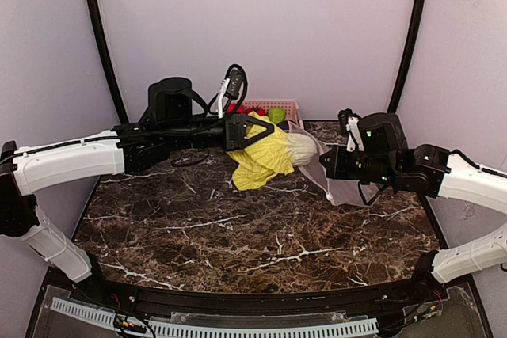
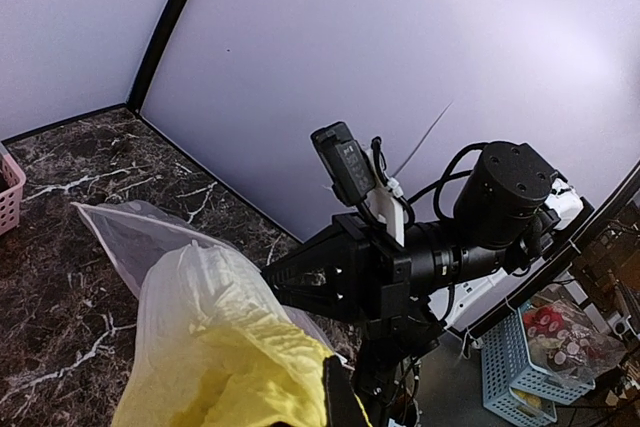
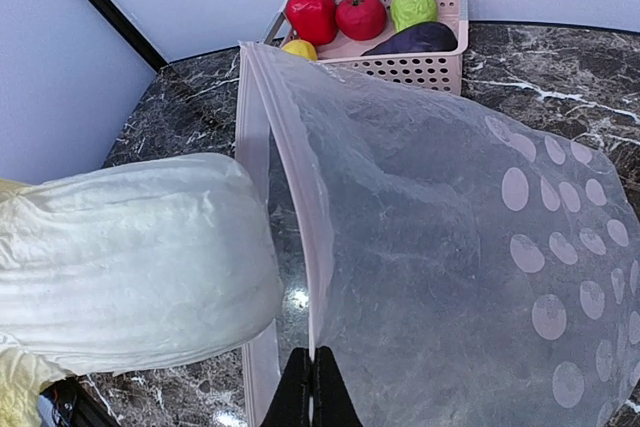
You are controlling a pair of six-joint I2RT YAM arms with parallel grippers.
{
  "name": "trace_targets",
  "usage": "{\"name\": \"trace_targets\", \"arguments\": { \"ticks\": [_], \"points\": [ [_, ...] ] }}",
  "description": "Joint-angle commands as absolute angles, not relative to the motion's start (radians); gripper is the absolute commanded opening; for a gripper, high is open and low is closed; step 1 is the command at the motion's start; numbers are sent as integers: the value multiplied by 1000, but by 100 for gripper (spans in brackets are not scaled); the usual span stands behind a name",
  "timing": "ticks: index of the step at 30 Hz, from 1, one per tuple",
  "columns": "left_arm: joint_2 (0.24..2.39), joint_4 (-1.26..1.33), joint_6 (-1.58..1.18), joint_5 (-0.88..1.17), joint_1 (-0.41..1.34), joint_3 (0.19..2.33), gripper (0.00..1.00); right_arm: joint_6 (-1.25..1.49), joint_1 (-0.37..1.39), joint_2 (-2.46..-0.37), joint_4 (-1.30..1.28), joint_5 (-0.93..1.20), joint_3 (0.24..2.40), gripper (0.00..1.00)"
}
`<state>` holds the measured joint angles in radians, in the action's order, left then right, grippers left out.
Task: Place the food in the zip-top bag and seal the zipper
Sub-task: Place the fake vegetable in the zipper food storage bag.
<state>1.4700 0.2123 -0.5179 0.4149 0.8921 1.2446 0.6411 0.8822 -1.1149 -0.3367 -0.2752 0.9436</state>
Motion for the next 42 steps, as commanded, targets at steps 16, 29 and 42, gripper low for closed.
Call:
{"name": "trace_targets", "arguments": {
  "ticks": [16,29,42],
  "points": [
    [1497,116,-502,332,899,1268,1,625,877,-1072,-244,-220,911,0],
    [1551,174,-538,392,900,1288,1,590,877,-1107,-164,-82,905,0],
    [1604,269,-573,435,908,1334,1,565,878,-1118,-60,70,885,0]
  ]
}}
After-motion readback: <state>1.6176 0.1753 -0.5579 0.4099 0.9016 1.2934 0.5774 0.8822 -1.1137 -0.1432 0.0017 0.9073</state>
